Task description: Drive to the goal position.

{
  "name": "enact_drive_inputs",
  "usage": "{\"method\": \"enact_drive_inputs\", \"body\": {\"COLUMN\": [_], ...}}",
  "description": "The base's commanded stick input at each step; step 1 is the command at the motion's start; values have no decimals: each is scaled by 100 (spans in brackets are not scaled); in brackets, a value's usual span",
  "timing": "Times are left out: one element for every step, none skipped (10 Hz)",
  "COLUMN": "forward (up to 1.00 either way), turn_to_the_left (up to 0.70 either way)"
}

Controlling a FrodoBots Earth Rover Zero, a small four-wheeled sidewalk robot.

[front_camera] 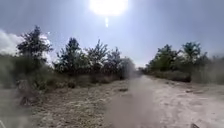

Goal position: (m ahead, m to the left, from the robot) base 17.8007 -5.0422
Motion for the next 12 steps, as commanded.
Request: {"method": "enact_drive_inputs", "body": {"forward": [45,45,45,45,45,45,45,45,45,45,45,45], "turn_to_the_left": [-14,-27,-13,2,-1,-11,-27,-27,-27,-27,-27,-27]}}
